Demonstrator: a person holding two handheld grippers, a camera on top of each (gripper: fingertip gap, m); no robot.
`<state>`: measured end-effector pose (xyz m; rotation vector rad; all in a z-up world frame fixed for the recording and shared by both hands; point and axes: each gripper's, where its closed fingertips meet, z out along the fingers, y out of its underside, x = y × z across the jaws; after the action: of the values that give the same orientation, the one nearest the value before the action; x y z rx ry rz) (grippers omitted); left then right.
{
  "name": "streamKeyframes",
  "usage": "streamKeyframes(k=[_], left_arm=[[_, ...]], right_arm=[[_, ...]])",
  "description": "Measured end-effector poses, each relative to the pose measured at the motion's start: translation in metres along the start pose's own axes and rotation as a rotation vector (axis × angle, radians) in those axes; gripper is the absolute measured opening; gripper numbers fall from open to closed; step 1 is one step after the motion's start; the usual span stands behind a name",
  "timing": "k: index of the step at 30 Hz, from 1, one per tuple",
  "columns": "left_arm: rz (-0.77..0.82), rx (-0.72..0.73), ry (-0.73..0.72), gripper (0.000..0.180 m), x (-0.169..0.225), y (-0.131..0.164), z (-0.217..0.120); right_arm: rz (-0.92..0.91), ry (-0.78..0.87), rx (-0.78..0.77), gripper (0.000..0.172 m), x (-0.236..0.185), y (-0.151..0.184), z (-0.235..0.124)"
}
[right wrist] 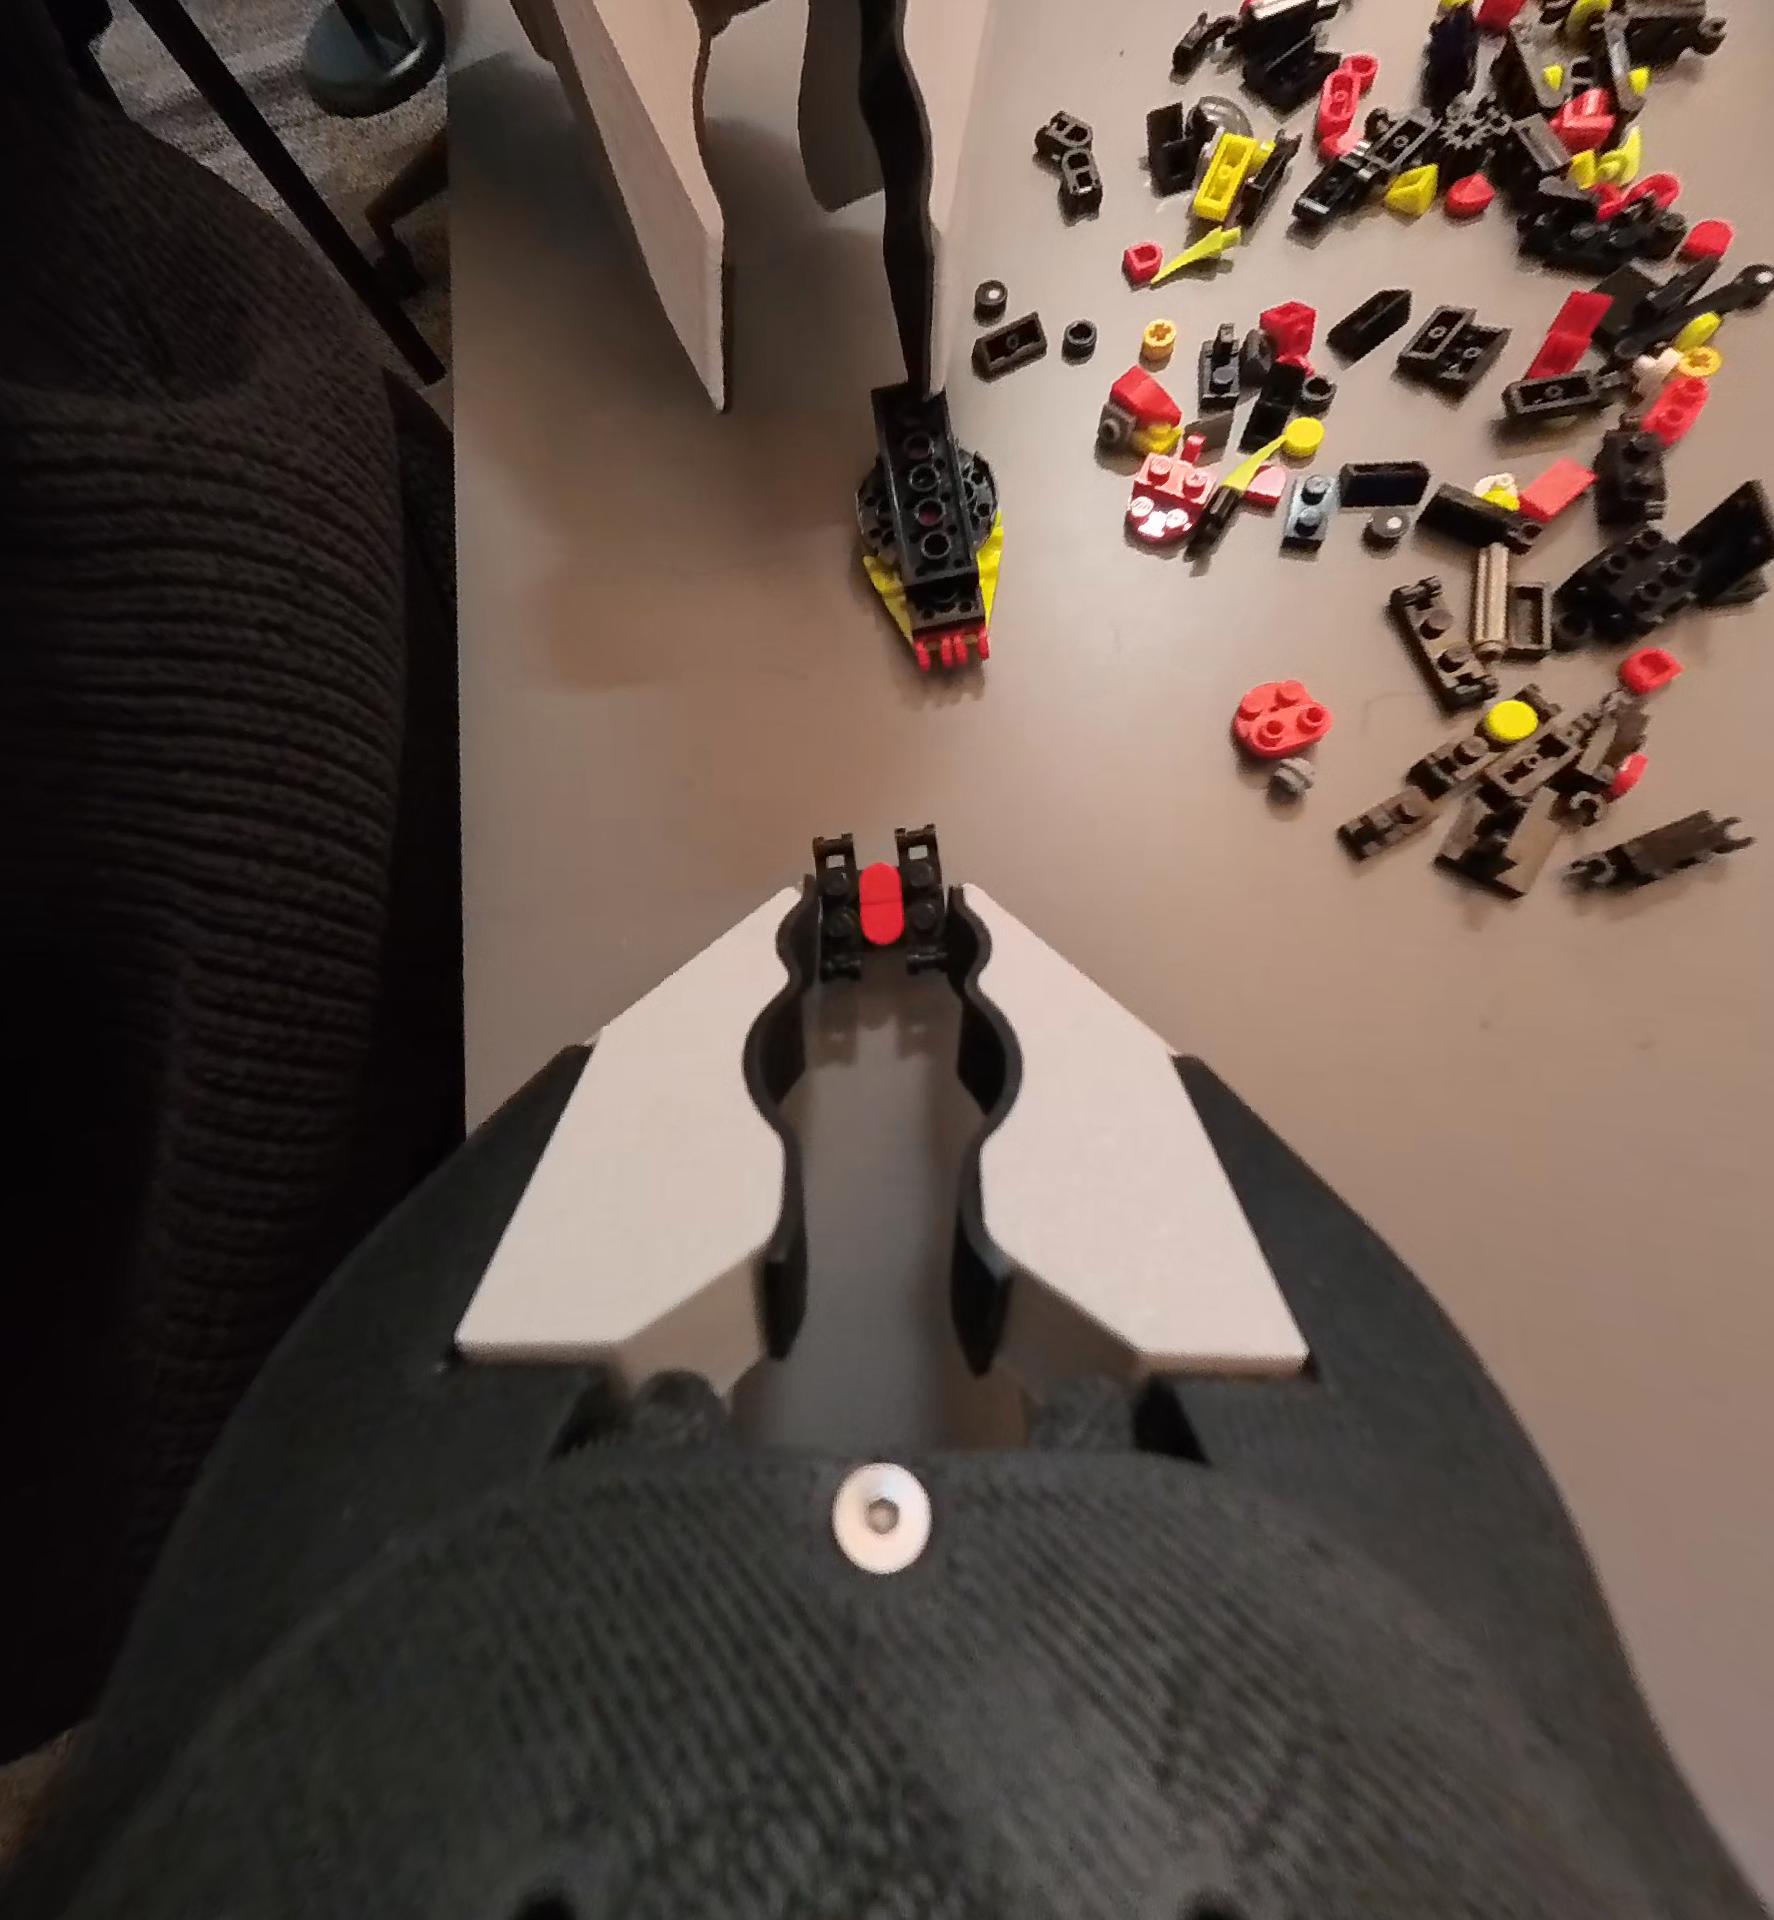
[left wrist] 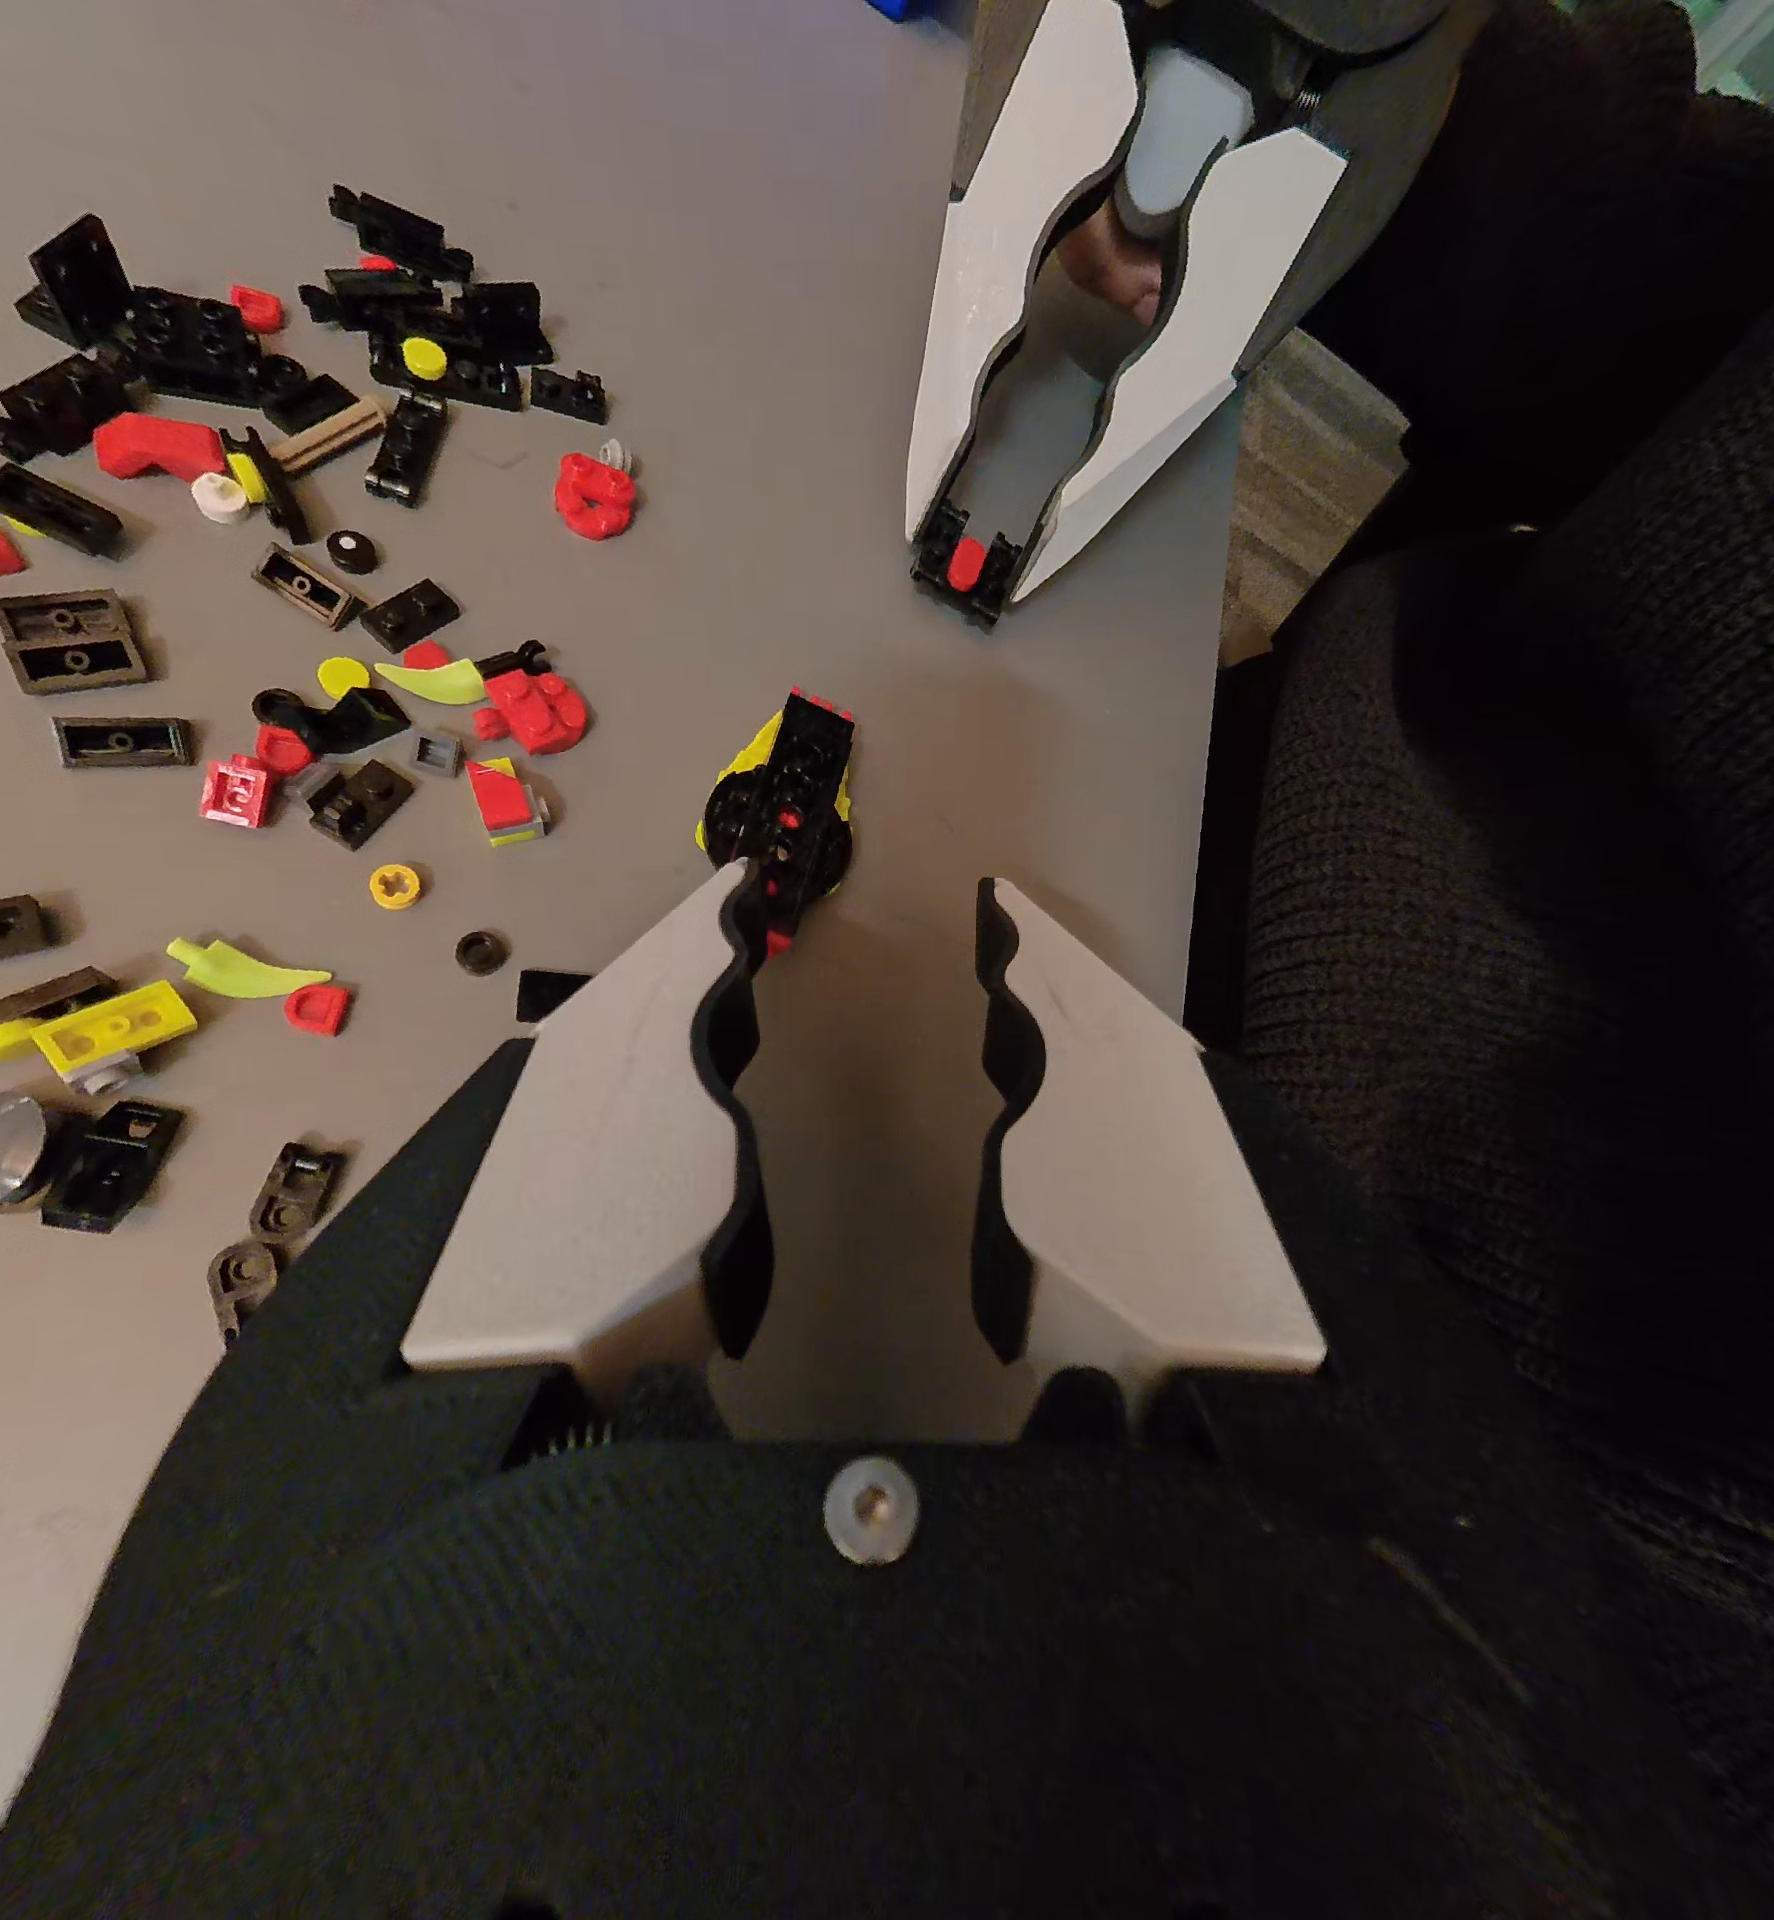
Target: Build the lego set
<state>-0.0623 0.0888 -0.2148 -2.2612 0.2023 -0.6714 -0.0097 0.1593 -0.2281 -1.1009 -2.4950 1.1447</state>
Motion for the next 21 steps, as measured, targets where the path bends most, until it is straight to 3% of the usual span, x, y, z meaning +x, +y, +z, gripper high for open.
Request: streamKeyframes(k=[6, 10, 17, 21], left_arm=[[-0.002, 0.010, 0.000, 0.038, 0.000, -0.002, -0.001], [-0.004, 0.053, 0.007, 0.038, 0.002, -0.010, -0.002], [-0.029, 0.144, 0.065, 0.038, 0.011, -0.026, -0.007], [-0.007, 0.164, 0.076, 0.038, 0.016, -0.030, -0.008]], right_arm=[[0.022, 0.005, 0.055, 0.023, 0.002, -0.010, -0.002], [0.091, -0.008, 0.181, 0.023, 0.003, -0.035, -0.007], [0.273, -0.272, 0.434, 0.022, -0.020, -0.078, -0.025], [0.342, -0.330, 0.513, 0.022, -0.020, -0.088, -0.034]])
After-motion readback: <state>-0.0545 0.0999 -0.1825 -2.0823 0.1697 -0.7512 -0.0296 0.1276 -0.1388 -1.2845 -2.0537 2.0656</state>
